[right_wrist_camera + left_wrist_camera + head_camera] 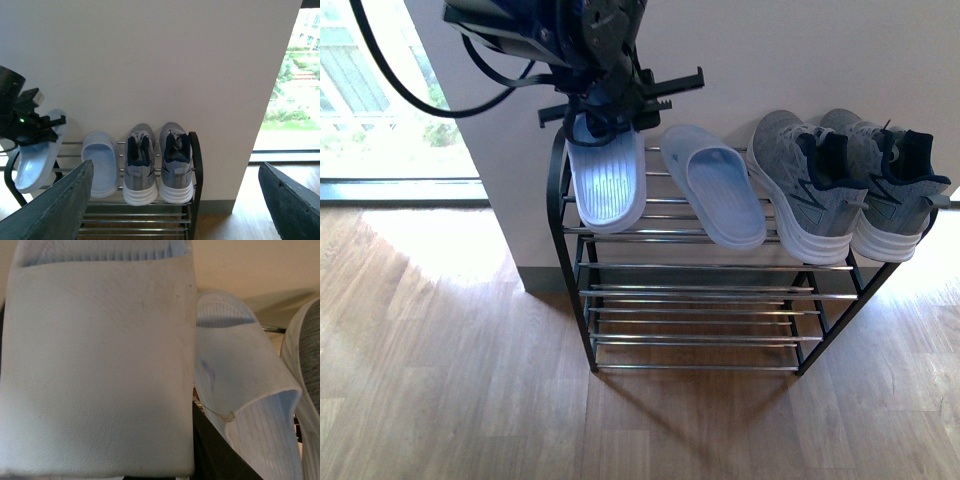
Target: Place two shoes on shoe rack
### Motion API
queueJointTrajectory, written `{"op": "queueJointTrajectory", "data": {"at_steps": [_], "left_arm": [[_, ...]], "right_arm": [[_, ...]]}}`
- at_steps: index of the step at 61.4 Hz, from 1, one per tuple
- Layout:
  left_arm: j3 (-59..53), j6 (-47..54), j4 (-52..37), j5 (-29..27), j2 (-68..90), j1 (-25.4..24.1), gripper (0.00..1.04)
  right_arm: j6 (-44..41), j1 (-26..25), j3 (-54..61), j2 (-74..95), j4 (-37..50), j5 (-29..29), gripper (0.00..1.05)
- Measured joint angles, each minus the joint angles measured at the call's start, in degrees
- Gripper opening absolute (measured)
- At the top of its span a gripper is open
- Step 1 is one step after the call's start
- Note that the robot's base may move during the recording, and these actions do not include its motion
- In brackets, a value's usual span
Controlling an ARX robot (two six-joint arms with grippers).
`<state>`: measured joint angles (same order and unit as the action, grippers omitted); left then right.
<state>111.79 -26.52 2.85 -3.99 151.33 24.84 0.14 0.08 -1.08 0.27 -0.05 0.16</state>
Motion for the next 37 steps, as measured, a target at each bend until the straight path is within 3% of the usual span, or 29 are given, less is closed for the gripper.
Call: {"op": "queueJointTrajectory", "data": {"at_steps": [23, 37], "left_arm": [[12.85, -0.35, 7.65, 0.74, 10.67, 0.31, 0.02], [10.91, 0.52, 7.61, -2.29, 10.1, 0.15, 0.37]], "right_arm": [[0.0, 0.0, 0.0, 0.0, 0.0, 0.0, 0.96], [0.0, 0.0, 0.0, 0.0, -0.02, -0.02, 0.96]]}}
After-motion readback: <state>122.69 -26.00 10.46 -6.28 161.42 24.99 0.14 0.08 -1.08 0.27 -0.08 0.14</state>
